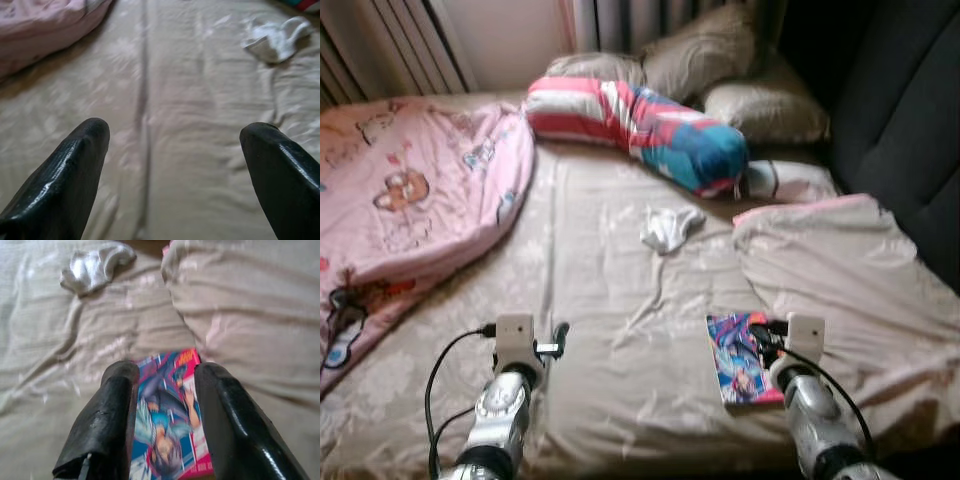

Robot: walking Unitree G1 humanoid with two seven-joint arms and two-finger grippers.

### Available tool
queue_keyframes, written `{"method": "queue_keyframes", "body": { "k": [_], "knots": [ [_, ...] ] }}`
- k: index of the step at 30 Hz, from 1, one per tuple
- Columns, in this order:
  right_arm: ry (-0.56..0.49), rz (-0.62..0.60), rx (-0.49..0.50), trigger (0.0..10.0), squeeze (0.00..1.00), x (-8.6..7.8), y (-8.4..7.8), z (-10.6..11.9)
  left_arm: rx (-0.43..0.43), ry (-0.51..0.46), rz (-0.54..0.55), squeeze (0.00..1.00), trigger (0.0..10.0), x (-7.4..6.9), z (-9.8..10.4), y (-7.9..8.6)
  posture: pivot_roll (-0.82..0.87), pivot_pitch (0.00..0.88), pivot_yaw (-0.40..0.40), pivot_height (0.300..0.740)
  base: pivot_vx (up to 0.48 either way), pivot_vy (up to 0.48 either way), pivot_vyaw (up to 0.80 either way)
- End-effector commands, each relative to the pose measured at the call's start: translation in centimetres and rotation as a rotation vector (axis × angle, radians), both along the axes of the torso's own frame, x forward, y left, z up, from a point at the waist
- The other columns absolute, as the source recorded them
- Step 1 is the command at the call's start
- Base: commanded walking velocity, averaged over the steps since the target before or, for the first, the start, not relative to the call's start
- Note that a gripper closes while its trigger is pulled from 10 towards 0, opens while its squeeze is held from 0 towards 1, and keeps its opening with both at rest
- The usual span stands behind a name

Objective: Clean up the room

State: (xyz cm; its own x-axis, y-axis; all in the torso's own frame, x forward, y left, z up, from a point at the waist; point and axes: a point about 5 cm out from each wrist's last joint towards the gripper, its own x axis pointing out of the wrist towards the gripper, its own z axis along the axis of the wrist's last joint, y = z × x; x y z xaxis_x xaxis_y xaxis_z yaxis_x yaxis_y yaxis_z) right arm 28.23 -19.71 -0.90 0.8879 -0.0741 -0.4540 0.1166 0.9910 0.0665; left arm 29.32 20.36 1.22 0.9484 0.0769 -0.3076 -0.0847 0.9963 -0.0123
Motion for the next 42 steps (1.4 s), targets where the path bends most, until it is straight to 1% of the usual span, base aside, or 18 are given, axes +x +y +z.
{"method": "queue_keyframes", "body": {
  "k": [1,3,6,7,8,9,10,11,12,14,17,20,24,30,35,42],
  "knots": [
    [0.121,-0.001,-0.001,10.0,0.0,-2.1,0.2,-2.1,0.014,0.094,0.023,0.0,10.0,-1.5,-1.7,0.8,0.12,0.0,-0.032,0.74,0.0,0.0,0.0],
    [0.175,-0.012,0.013,10.0,0.0,-3.3,0.3,-3.1,0.023,0.146,0.024,0.0,10.0,-2.3,-2.5,1.0,0.11,0.0,-0.023,0.74,0.0,0.0,0.0],
    [0.274,-0.054,0.032,10.0,0.0,-5.5,0.4,-4.8,0.041,0.236,0.015,0.0,10.0,-3.8,-3.9,1.4,0.1,0.0,-0.005,0.74,0.0,0.0,0.0],
    [0.292,-0.064,0.04,10.0,0.0,-5.9,0.5,-5.1,0.041,0.252,0.015,0.0,10.0,-4.1,-4.2,1.5,0.1,0.0,-0.005,0.74,0.0,0.0,0.0],
    [0.347,-0.077,0.058,10.0,0.0,-7.5,0.7,-6.1,0.039,0.299,0.031,0.0,10.0,-5.3,-5.0,1.9,0.11,0.0,0.0,0.74,0.0,0.0,0.0],
    [0.371,-0.065,0.055,10.0,0.0,-8.2,0.9,-6.5,0.041,0.322,0.042,0.0,10.0,-5.8,-5.4,2.1,0.11,0.0,0.0,0.74,0.0,0.0,0.0],
    [0.387,-0.056,0.053,10.0,0.0,-8.6,1.0,-6.8,0.044,0.337,0.049,0.0,10.0,-6.1,-5.6,2.2,0.11,0.0,0.0,0.74,0.0,0.0,0.0],
    [0.387,-0.056,0.053,10.0,0.0,-8.6,1.0,-6.8,0.044,0.337,0.049,0.0,10.0,-6.1,-5.6,2.2,0.11,0.0,0.0,0.74,0.0,0.0,0.0],
    [0.416,-0.041,0.051,10.0,0.0,-9.5,1.1,-7.2,0.044,0.372,0.069,0.0,10.0,-7.0,-6.1,2.5,0.1,0.0,0.002,0.74,0.0,0.0,0.0],
    [0.437,-0.039,0.046,10.0,0.0,-10.2,1.0,-7.5,0.041,0.396,0.087,0.0,10.0,-7.7,-6.5,2.8,0.1,0.0,0.001,0.74,0.0,0.0,0.0],
    [0.443,-0.04,0.044,10.0,0.0,-10.4,0.9,-7.6,0.041,0.412,0.088,0.0,10.0,-8.1,-6.8,2.9,0.1,0.0,-0.001,0.74,0.0,0.0,0.0],
    [0.452,-0.04,0.039,10.0,0.0,-10.7,0.5,-7.7,0.038,0.465,0.08,0.0,10.0,-9.0,-7.4,2.7,0.09,0.0,-0.009,0.74,0.0,0.0,0.0],
    [0.454,-0.041,0.038,10.0,0.0,-10.6,0.4,-7.7,0.031,0.478,0.079,0.0,10.0,-9.4,-7.7,2.6,0.1,0.0,-0.013,0.74,0.0,0.0,0.0],
    [0.459,0.002,0.039,10.0,0.0,-10.4,1.4,-7.7,0.027,0.488,0.089,0.0,10.0,-9.9,-7.9,2.8,0.11,0.0,-0.018,0.74,0.0,0.0,0.0],
    [0.466,0.013,0.039,10.0,0.0,-10.6,1.7,-7.9,0.029,0.49,0.092,0.0,10.0,-10.2,-8.0,2.9,0.11,0.0,-0.017,0.74,0.0,0.0,0.0],
    [0.472,0.001,0.039,10.0,0.0,-10.9,1.4,-7.9,0.03,0.481,0.079,0.0,10.0,-9.9,-7.9,2.7,0.11,0.014,-0.012,0.74,0.0,0.0,0.0]
  ]
}}
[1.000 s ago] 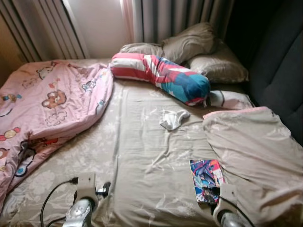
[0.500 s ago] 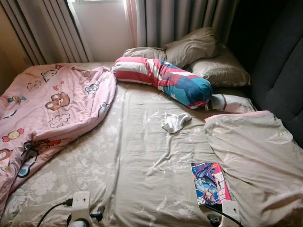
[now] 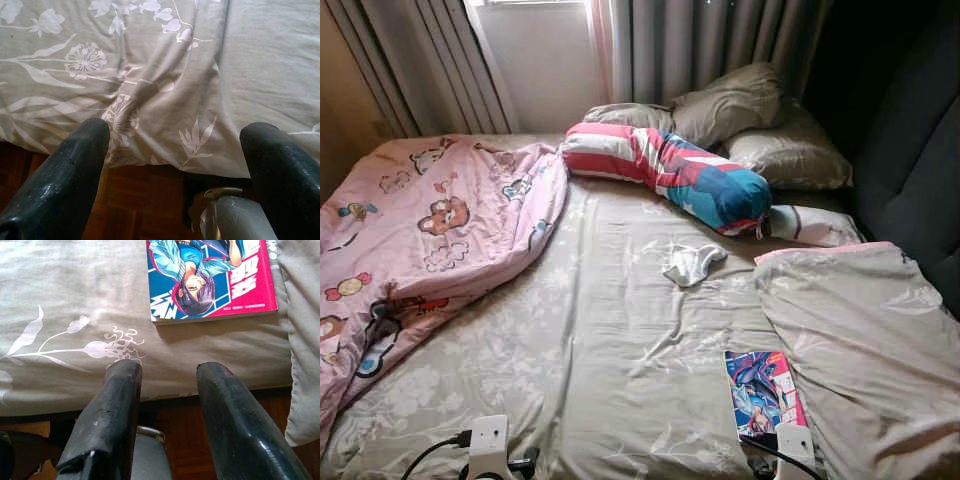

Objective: Clean up the room

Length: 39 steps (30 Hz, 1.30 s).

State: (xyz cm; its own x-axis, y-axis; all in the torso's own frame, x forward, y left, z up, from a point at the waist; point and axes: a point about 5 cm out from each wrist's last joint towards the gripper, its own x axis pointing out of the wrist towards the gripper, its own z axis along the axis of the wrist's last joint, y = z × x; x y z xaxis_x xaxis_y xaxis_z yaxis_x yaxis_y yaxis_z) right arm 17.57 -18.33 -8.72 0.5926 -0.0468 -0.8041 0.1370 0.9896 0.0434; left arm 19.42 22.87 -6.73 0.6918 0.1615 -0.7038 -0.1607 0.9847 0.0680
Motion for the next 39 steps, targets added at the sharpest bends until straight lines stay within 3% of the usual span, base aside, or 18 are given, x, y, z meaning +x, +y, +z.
{"method": "queue_keyframes", "body": {
  "k": [1,20,32,39],
  "knots": [
    [0.011,-0.005,0.002,10.0,0.0,-0.24,0.05,-0.13,0.007,0.004,-0.013,0.0,10.0,0.07,0.06,0.12,0.11,0.017,-0.012,0.74,0.0,0.0,0.0],
    [0.01,0.016,-0.005,10.0,0.0,-0.24,0.16,-0.13,0.01,0.001,-0.032,0.0,10.0,0.3,0.1,-0.24,0.11,0.049,-0.013,0.74,0.0,0.0,0.0],
    [0.018,0.016,-0.012,10.0,0.0,-0.37,0.19,-0.2,0.009,-0.004,-0.033,0.0,10.0,0.35,0.11,-0.37,0.11,0.064,-0.013,0.74,0.0,0.0,0.76],
    [0.013,-0.002,0.002,10.0,0.0,-0.34,0.28,-0.19,0.006,-0.005,-0.04,0.0,10.0,0.4,0.12,-0.49,0.11,0.07,-0.012,0.74,0.0,0.0,0.0]
  ]
}}
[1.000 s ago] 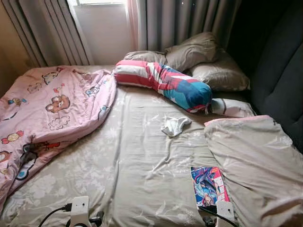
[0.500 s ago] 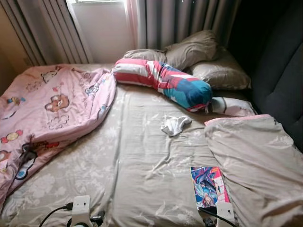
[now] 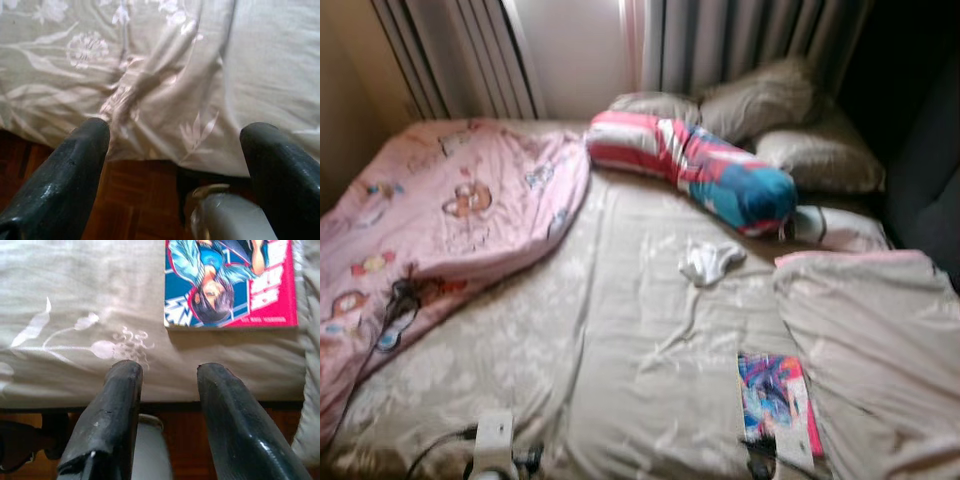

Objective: Clean up the room

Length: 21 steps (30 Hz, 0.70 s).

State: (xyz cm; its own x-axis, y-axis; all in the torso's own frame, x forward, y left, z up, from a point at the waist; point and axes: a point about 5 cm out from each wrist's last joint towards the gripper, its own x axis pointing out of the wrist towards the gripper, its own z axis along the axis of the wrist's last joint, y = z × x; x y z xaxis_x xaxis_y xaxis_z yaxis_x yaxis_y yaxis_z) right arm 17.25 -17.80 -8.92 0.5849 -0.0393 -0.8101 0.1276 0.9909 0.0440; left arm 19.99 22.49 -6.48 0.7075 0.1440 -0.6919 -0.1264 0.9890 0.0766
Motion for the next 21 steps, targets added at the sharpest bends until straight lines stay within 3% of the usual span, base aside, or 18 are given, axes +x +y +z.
{"method": "queue_keyframes", "body": {
  "k": [1,21],
  "knots": [
    [0.003,-0.013,0.0,10.0,0.0,-0.01,-0.24,0.01,-0.004,0.009,-0.005,0.0,10.0,-0.16,-0.13,-0.12,0.11,0.071,-0.012,0.74,0.0,0.0,0.0],
    [0.017,-0.012,-0.011,10.0,0.0,-0.21,-0.5,-0.07,-0.009,0.006,-0.014,0.0,10.0,-0.05,-0.15,-0.49,0.11,0.076,-0.017,0.74,0.0,0.0,0.0]
  ]
}}
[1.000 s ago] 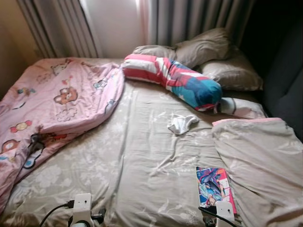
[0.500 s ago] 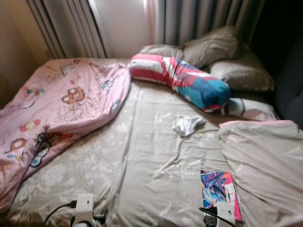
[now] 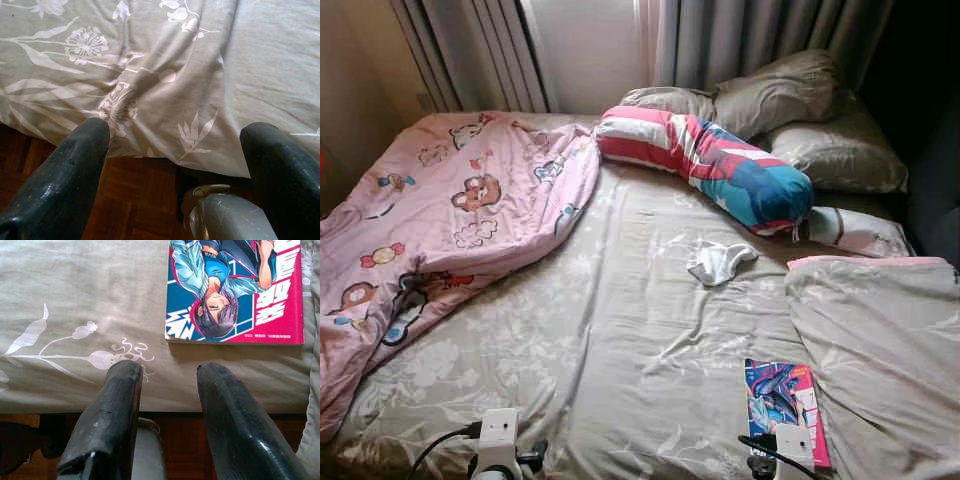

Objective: Clean up the room

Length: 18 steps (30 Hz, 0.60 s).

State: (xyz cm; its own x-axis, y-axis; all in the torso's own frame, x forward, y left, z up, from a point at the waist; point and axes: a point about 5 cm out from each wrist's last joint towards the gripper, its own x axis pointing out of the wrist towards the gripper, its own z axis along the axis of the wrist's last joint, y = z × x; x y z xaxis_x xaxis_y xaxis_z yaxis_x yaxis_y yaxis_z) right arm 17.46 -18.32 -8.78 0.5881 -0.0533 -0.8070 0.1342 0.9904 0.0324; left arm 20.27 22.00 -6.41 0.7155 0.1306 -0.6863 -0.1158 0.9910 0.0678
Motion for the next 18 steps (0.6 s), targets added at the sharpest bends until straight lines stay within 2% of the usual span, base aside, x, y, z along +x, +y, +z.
{"method": "queue_keyframes", "body": {
  "k": [1,9,18],
  "knots": [
    [0.021,-0.005,0.001,10.0,0.0,-0.43,0.01,-0.22,-0.001,0.015,-0.003,0.0,10.0,-0.34,-0.21,0.0,0.11,0.076,-0.017,0.74,0.0,0.0,0.0],
    [0.025,-0.003,-0.002,10.0,0.0,-0.44,-0.01,-0.23,-0.001,0.01,-0.005,0.0,10.0,-0.2,-0.13,0.0,0.11,0.077,-0.018,0.74,0.0,0.0,0.0],
    [0.028,-0.005,-0.003,10.0,0.0,-0.5,-0.02,-0.26,-0.003,0.0,-0.007,0.0,10.0,0.06,0.01,-0.08,0.11,0.076,-0.016,0.74,-0.261,0.0,0.0]
  ]
}}
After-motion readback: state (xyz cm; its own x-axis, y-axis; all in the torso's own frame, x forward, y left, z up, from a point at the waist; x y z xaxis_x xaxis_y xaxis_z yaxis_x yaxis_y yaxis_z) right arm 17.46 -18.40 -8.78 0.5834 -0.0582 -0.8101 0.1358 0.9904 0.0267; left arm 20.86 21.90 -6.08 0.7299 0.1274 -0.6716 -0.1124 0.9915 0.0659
